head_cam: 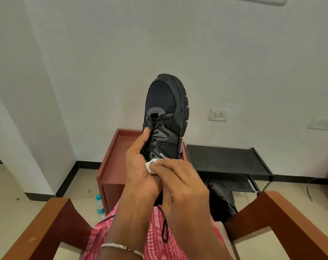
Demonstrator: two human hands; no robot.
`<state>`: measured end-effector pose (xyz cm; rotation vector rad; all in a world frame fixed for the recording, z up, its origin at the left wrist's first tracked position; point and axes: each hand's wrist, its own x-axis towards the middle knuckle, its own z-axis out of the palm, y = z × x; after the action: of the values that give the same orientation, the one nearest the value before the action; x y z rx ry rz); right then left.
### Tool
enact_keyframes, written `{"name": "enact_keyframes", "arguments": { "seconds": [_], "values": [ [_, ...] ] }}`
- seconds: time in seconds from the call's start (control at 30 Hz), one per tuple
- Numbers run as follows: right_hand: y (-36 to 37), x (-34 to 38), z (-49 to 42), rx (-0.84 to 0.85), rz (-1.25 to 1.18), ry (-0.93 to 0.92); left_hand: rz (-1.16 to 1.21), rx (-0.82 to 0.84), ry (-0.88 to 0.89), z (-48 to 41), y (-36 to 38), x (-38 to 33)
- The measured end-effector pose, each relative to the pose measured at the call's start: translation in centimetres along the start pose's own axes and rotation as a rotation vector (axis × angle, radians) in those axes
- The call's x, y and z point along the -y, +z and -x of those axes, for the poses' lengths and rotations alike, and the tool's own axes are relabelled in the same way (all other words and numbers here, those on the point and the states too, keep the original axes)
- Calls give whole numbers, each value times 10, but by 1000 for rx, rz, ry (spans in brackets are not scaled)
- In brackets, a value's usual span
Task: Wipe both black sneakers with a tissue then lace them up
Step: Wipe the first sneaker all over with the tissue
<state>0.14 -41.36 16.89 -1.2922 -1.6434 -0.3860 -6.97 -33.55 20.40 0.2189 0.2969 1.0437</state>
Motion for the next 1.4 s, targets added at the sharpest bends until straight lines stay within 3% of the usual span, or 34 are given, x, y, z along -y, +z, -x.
{"name": "enact_keyframes", "arguments": {
  "seconds": [0.17, 0.47, 0.7, 0.97, 1.07, 1.2, 1.4],
  "values": [
    [8, -21, -33, -76, 86, 31, 39, -12, -26, 1, 0, 6],
    [-1, -3, -2, -72, 17, 44, -35, -11, -47, -1, 1, 4],
    [5, -27, -36, -108, 101, 56, 18, -25, -51, 1, 1, 10],
    [-2, -11, -6, -23, -68, 46, -6, 3, -72, 0, 0, 5],
    [-1, -20, -13, -41, -22, 9, 7, 0, -39, 1, 1, 6],
    [-1, -40, -33, -103, 51, 115, 6, 10, 1, 2, 0, 10],
    [-13, -18, -1, 48, -71, 171, -20, -2, 46, 0, 0, 7]
  ]
}}
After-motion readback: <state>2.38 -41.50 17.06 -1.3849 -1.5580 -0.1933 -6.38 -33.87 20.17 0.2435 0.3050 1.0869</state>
